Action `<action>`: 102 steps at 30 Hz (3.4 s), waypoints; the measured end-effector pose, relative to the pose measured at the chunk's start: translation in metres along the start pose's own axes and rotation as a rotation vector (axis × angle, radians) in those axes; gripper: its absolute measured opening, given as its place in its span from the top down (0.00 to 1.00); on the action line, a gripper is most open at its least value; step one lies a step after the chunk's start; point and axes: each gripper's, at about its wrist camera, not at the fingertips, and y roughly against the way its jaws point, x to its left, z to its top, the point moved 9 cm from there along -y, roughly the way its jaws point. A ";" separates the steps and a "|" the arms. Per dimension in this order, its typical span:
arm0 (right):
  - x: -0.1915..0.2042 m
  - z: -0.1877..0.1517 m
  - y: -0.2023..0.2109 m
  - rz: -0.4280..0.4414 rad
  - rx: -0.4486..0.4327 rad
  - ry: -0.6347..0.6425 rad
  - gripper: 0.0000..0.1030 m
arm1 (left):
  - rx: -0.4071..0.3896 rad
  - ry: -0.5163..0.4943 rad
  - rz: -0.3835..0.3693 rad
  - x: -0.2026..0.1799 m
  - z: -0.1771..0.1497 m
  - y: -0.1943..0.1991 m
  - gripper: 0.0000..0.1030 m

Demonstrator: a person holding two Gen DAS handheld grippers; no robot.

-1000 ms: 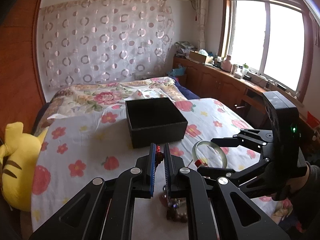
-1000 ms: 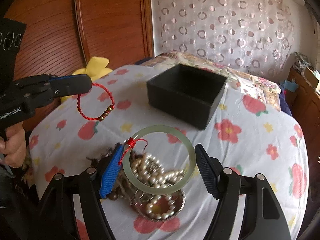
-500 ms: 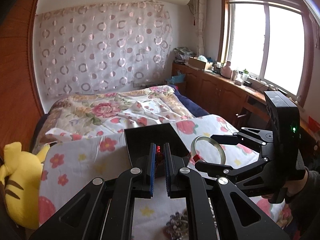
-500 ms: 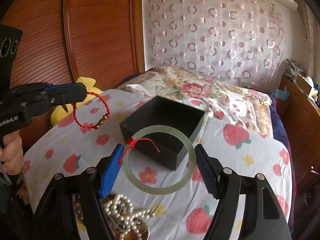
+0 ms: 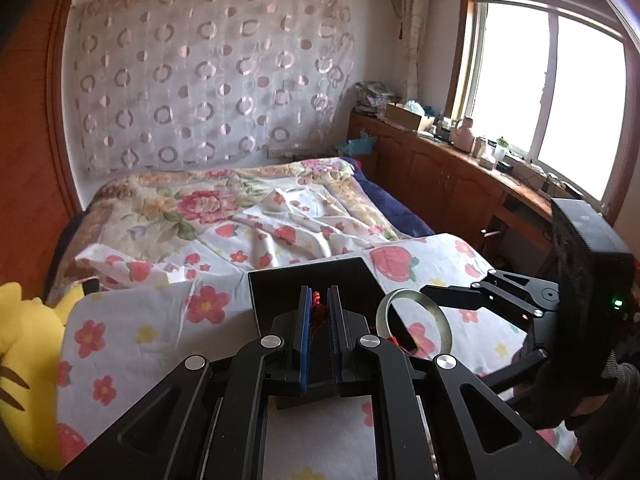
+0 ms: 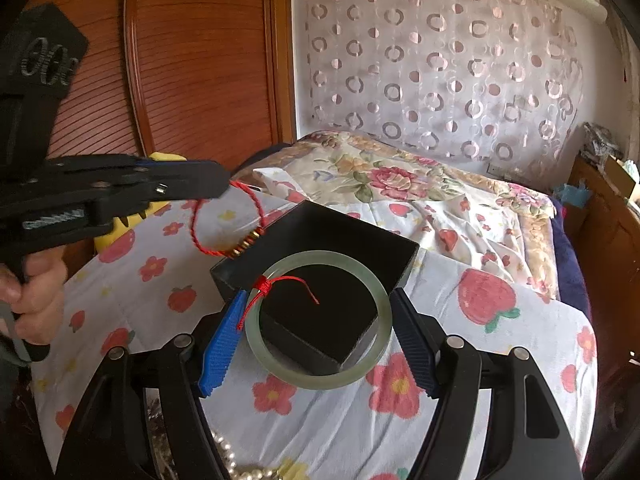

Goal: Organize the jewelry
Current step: 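Drop the red bracelet into the black box while the right tool drops the bangle, then grasp the silver cuff bracelet from the pile with the right tool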

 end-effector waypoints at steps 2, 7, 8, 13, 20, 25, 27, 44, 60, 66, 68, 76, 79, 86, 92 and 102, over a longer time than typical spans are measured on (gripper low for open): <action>-0.002 0.002 -0.005 0.009 0.001 -0.002 0.28 | 0.015 -0.002 0.001 0.003 -0.001 -0.012 0.93; -0.004 0.006 -0.019 0.024 0.012 0.011 0.28 | 0.039 0.000 0.008 0.010 -0.006 -0.032 0.93; -0.004 0.007 -0.022 0.025 0.016 0.015 0.28 | 0.039 0.002 0.010 0.012 -0.007 -0.034 0.93; -0.002 0.010 -0.037 0.034 0.030 0.031 0.28 | 0.042 0.021 0.024 0.025 -0.009 -0.038 0.67; 0.004 0.012 -0.057 0.028 0.062 0.057 0.28 | 0.005 0.023 0.093 0.049 -0.015 -0.021 0.43; 0.006 0.008 -0.066 0.016 0.090 0.064 0.28 | -0.003 0.019 0.146 0.065 -0.025 -0.008 0.31; 0.007 0.008 -0.067 0.008 0.094 0.068 0.28 | 0.000 0.029 0.163 0.072 -0.029 -0.003 0.20; 0.006 -0.006 0.000 -0.020 0.022 0.025 0.22 | -0.011 0.044 0.163 0.055 -0.070 0.039 0.07; 0.024 -0.096 0.063 -0.026 0.061 -0.033 0.22 | 0.038 0.058 0.141 0.017 -0.136 0.072 0.07; 0.037 -0.132 0.066 -0.003 0.110 -0.031 0.22 | 0.071 0.084 0.142 0.016 -0.154 0.073 0.07; 0.041 -0.140 0.067 0.012 0.124 -0.039 0.22 | 0.075 0.081 0.138 0.014 -0.158 0.075 0.07; 0.061 -0.151 0.059 0.036 0.176 0.027 0.22 | 0.085 0.072 0.126 0.006 -0.164 0.078 0.07; 0.064 -0.151 0.057 0.043 0.190 0.041 0.22 | 0.087 0.069 0.121 0.005 -0.165 0.079 0.07; 0.070 -0.155 0.053 0.030 0.225 0.097 0.37 | 0.090 0.075 0.116 0.004 -0.166 0.078 0.07; 0.064 -0.158 0.061 0.023 0.216 0.102 0.40 | 0.093 0.079 0.112 0.003 -0.167 0.077 0.08; 0.046 -0.165 0.093 -0.009 0.164 0.051 0.40 | 0.086 0.064 0.071 -0.007 -0.161 0.073 0.08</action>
